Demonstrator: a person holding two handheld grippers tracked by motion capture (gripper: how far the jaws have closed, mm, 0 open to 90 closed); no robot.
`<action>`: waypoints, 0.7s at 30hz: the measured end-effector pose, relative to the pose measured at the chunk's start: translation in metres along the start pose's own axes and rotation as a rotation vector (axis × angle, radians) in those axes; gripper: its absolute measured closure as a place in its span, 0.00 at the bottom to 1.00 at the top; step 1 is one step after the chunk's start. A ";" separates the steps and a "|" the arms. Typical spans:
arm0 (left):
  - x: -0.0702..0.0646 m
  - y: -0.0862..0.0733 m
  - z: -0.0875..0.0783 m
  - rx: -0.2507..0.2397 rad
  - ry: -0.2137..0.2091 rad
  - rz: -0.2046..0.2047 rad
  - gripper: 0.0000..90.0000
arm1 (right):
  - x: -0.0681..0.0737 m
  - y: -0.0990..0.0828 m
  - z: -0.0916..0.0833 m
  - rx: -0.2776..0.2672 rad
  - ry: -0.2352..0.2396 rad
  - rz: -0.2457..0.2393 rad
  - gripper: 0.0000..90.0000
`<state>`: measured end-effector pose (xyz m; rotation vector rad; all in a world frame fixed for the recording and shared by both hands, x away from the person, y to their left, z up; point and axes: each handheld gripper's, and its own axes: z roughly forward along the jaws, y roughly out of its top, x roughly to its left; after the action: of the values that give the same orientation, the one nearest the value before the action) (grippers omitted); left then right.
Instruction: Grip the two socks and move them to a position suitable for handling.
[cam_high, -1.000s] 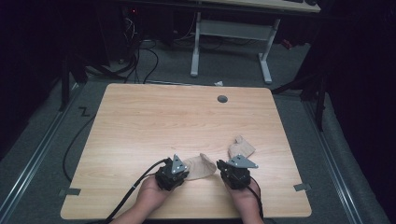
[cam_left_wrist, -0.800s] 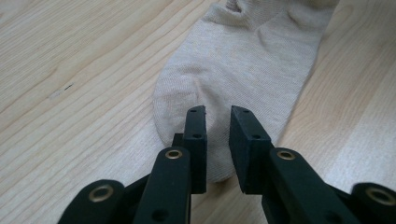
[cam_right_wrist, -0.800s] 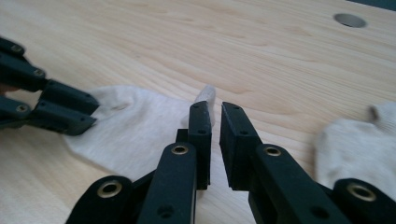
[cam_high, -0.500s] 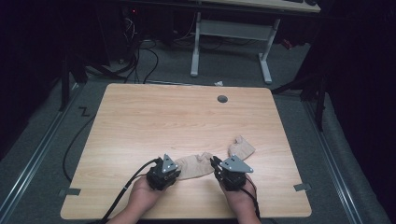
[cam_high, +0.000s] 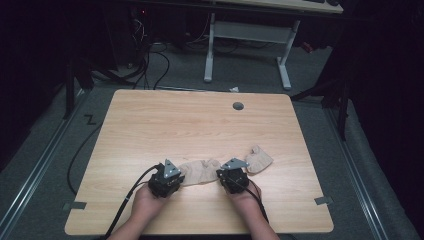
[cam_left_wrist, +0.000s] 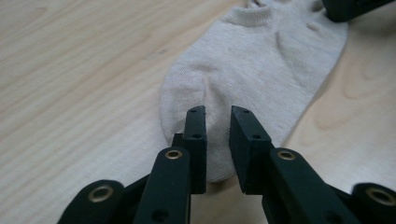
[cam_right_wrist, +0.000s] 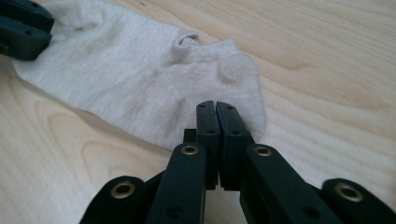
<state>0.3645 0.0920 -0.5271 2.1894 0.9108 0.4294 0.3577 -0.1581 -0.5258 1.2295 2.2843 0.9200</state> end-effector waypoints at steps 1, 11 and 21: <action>0.000 0.000 0.000 0.000 0.000 0.000 0.85 | 0.000 0.000 0.000 0.000 0.000 0.000 0.99; 0.022 0.011 0.016 -0.044 0.080 -0.046 0.81 | -0.028 0.018 -0.007 -0.074 0.019 0.035 0.92; 0.027 0.013 -0.029 -0.101 0.090 -0.036 0.68 | -0.073 -0.018 -0.062 -0.145 -0.116 0.108 0.81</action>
<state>0.3737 0.1191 -0.4969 2.0735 0.9544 0.5486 0.3492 -0.2494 -0.4925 1.3174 2.0415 1.0055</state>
